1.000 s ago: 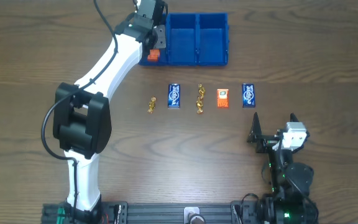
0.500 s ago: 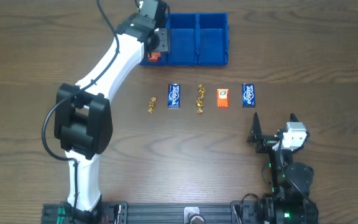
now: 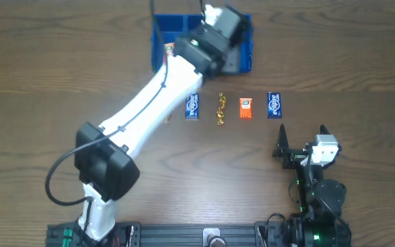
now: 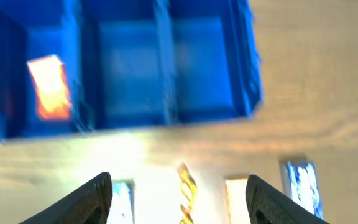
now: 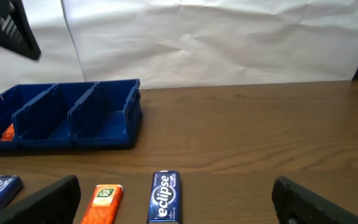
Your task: Sort Candies Into Trays
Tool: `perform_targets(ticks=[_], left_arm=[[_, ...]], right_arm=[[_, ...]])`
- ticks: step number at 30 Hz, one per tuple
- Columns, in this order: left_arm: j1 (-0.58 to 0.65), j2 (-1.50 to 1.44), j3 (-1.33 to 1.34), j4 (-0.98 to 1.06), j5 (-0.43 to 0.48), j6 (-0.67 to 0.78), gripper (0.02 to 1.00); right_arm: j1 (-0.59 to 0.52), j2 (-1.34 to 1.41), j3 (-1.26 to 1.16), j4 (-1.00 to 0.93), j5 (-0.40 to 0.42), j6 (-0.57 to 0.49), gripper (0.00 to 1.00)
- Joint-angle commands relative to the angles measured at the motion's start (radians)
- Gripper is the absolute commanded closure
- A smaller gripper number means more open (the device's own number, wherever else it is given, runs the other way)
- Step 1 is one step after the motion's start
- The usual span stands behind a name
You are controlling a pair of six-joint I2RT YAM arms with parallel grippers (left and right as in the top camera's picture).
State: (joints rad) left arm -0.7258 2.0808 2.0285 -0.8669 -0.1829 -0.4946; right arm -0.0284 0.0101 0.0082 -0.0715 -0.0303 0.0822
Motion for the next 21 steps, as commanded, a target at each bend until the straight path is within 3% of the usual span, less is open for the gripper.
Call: perform_targets(ticks=[1,7,21], left_arm=[[-0.112,0.063,0.002,-0.038,-0.008,-0.154,0.329],[-0.186,0.164,0.002,-0.019,-0.004,-0.234,0.334],[-0.194,0.303,0.002,0.023,0.076,-0.254,0.369]], right_arm=[[0.006,-0.007,0.0,-0.01,-0.001,-0.012,0.003],[0.006,-0.007,0.0,-0.01,-0.001,-0.012,0.003],[0.006,-0.007,0.0,-0.01,-0.001,-0.012,0.003]])
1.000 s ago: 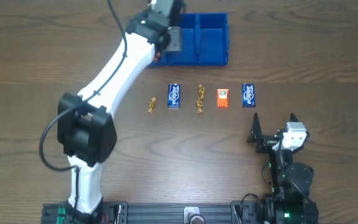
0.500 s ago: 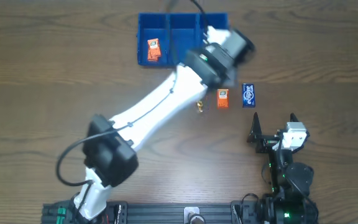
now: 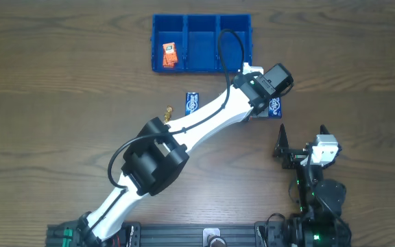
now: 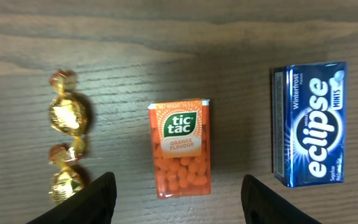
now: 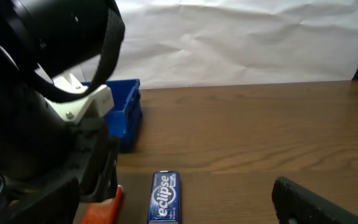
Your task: Sort Candies Into Trays
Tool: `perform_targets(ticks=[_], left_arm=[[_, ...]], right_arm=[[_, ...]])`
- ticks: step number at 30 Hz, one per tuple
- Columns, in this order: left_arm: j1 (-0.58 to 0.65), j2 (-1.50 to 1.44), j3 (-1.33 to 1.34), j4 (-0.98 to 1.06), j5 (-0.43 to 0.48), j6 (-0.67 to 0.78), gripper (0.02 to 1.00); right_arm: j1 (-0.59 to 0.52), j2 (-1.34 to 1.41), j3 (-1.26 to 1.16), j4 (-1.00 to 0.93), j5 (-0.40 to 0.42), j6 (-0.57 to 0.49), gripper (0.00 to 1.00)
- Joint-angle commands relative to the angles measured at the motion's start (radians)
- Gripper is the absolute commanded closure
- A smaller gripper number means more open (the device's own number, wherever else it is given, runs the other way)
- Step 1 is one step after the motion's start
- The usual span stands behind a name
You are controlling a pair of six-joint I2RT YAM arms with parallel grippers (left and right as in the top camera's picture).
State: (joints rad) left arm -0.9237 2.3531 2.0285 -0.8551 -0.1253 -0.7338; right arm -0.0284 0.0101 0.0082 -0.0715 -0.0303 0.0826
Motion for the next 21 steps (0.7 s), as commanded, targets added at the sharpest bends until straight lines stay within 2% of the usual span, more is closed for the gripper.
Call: perform_targets(ticks=[1,5,17,21], left_arm=[[0.004,0.042,0.002,0.019,0.023,-0.014,0.369],[0.007,0.08,0.002,0.051,0.048,-0.014,0.369],[0.013,0.095,0.002,0.052,0.025,-0.03,0.38],[0.016,0.095,0.002,0.051,0.024,-0.03,0.509]], right_arm=[[0.006,-0.007,0.0,-0.01,-0.001,-0.013,0.003],[0.006,-0.007,0.0,-0.01,-0.001,-0.013,0.003],[0.006,-0.007,0.0,-0.01,-0.001,-0.013,0.003],[0.006,-0.007,0.0,-0.01,-0.001,-0.013,0.003]])
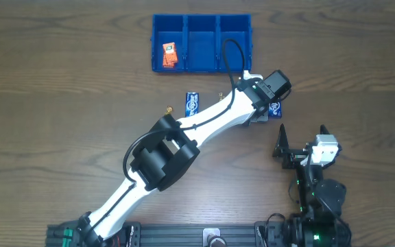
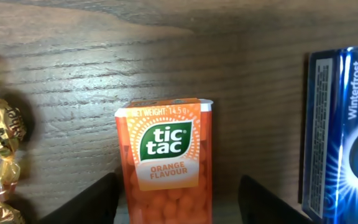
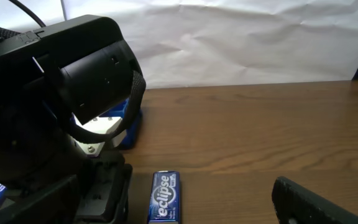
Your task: Sort Candies Into Trays
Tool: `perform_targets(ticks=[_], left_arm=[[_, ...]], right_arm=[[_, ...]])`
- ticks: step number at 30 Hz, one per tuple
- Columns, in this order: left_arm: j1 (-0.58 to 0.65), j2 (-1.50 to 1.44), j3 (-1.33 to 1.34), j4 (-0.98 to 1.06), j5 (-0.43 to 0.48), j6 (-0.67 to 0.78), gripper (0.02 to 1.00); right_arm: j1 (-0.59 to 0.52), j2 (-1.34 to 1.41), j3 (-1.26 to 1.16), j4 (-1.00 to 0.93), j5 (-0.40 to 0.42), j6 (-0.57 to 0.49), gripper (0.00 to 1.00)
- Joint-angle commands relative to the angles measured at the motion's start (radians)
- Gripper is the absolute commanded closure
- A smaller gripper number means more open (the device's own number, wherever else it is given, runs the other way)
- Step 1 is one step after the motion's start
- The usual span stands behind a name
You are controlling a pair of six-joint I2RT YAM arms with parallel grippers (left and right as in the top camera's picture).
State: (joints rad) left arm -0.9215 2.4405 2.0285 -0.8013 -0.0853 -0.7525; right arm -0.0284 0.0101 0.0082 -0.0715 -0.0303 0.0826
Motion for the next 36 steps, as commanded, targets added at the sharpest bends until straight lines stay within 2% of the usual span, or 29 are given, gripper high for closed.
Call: perform_targets(ticks=[1,5,10,19,23,31,36], left_arm=[[0.013,0.008,0.002,-0.003,-0.016,-0.011,0.542],[0.013,0.008,0.002,-0.003,-0.023,-0.011,0.667],[0.013,0.008,0.002,-0.01,-0.039,-0.006,0.73],[0.016,-0.036,0.003,-0.01,-0.054,0.006,0.746],[0.046,-0.139,0.003,-0.01,-0.108,0.048,0.741],[0.197,-0.391,0.003,-0.021,-0.19,0.207,0.739],[0.322,-0.461,0.003,-0.061,-0.195,0.255,0.748]], right_arm=[[0.006,-0.007,0.0,-0.009,-0.001,-0.013,0.003],[0.006,-0.007,0.0,-0.01,-0.001,-0.013,0.003],[0.006,-0.007,0.0,-0.01,-0.001,-0.013,0.003],[0.006,-0.007,0.0,-0.009,-0.001,-0.013,0.003],[0.006,-0.007,0.0,-0.01,-0.001,-0.013,0.003],[0.006,-0.007,0.0,-0.01,-0.001,-0.013,0.003],[0.006,-0.007,0.0,-0.009,-0.001,-0.013,0.003]])
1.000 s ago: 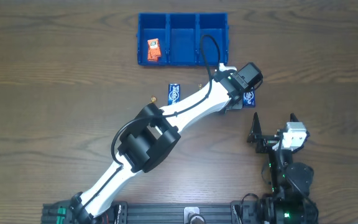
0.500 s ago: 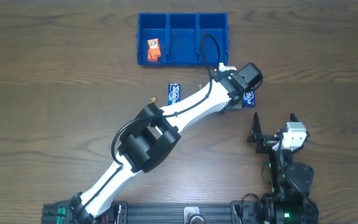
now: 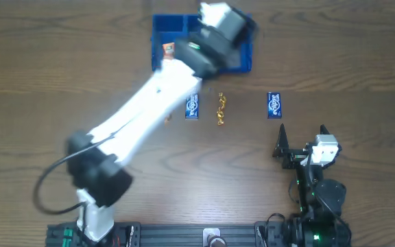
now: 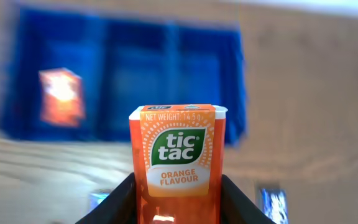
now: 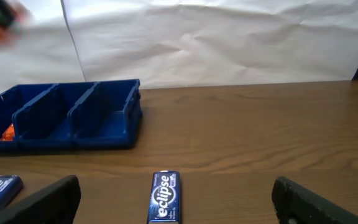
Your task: Sort Candies Into Trays
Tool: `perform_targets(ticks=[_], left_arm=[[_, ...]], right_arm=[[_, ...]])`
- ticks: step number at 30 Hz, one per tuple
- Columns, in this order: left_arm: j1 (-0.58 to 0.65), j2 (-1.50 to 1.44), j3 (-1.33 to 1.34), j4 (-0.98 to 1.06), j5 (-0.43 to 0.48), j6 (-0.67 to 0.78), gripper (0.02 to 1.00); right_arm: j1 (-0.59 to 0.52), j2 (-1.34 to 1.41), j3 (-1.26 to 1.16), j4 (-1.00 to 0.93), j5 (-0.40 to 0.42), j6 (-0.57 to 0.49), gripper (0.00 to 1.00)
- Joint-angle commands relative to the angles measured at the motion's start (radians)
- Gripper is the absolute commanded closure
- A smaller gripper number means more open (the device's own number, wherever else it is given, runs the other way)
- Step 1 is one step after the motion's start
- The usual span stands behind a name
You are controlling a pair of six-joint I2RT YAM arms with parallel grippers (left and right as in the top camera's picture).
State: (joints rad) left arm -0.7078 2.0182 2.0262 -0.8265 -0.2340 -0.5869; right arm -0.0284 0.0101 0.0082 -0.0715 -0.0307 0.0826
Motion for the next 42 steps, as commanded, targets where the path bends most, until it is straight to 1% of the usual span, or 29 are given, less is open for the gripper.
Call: perform_targets(ticks=[1,5,14,20,23,28,42], left_arm=[[0.131,-0.038,0.006,-0.038,-0.036,0.095,0.746],[0.208,-0.002,0.006,-0.036,0.019,0.116,0.757],[0.267,0.124,0.006,-0.026,0.029,0.137,0.75],[0.285,0.166,0.006,-0.02,0.063,0.174,0.755],[0.294,0.169,0.006,-0.014,0.093,0.221,0.75],[0.317,0.17,0.005,-0.014,0.128,0.245,0.757],[0.325,0.245,0.005,0.019,0.158,0.251,0.735]], right_arm=[[0.006,-0.007,0.0,-0.01,0.0,-0.013,0.003],[0.006,-0.007,0.0,-0.009,0.0,-0.013,0.003],[0.006,-0.007,0.0,-0.009,0.0,-0.013,0.003],[0.006,-0.007,0.0,-0.01,0.0,-0.013,0.003],[0.006,-0.007,0.0,-0.009,0.0,-0.013,0.003],[0.006,-0.007,0.0,-0.01,0.0,-0.013,0.003],[0.006,-0.007,0.0,-0.01,0.0,-0.013,0.003]])
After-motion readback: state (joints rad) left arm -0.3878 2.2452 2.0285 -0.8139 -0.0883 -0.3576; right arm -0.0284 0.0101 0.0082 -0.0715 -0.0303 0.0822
